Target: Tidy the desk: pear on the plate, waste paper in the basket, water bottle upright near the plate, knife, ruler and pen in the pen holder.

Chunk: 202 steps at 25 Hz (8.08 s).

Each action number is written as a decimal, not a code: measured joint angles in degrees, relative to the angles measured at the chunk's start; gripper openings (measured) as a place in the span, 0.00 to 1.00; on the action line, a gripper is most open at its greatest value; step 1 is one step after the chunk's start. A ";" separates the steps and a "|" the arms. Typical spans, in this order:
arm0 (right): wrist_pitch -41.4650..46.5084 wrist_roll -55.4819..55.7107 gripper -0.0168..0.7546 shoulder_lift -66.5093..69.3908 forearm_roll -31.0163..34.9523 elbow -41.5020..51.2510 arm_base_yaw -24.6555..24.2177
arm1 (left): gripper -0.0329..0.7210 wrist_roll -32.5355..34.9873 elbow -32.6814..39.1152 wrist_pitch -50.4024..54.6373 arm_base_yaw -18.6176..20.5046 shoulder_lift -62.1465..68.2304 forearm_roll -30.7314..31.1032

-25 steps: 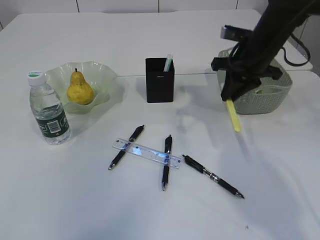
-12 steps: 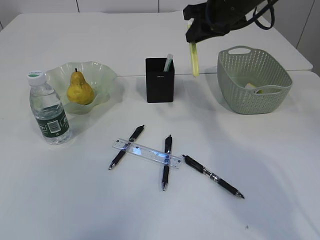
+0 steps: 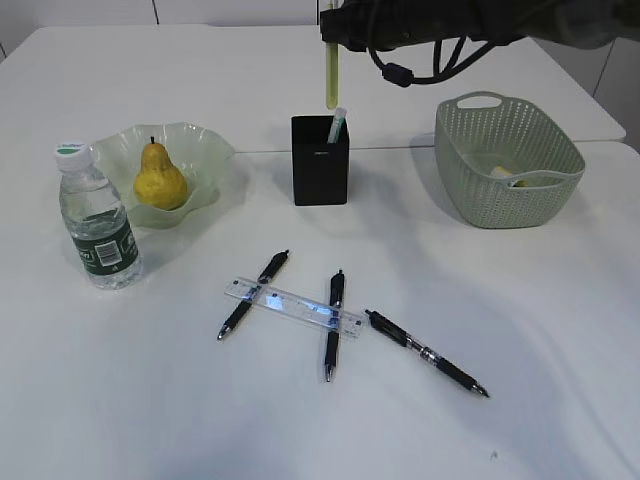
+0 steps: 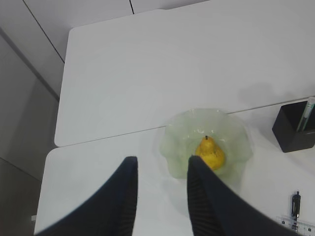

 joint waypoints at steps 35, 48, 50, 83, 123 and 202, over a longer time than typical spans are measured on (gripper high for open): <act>-3.55 -37.73 0.22 12.30 34.65 0.00 0.85 | 0.36 0.00 0.00 0.00 0.00 0.00 0.55; -2.96 -37.86 0.23 12.30 34.65 0.00 0.89 | 0.36 0.00 0.00 0.10 0.00 0.00 0.55; -2.37 -37.86 0.26 12.30 34.65 0.00 0.89 | 0.36 0.00 0.00 0.10 0.00 0.00 0.55; 34.47 19.48 0.58 -6.31 -30.79 0.00 0.89 | 0.36 0.00 0.00 0.28 0.00 0.00 0.68; 44.09 31.33 0.71 -8.99 -51.86 14.41 21.42 | 0.36 -6.17 34.33 0.42 0.00 -28.12 -4.66; 28.33 20.75 0.61 3.16 -55.38 14.31 21.45 | 0.36 -6.43 44.83 0.01 0.00 -28.12 -3.91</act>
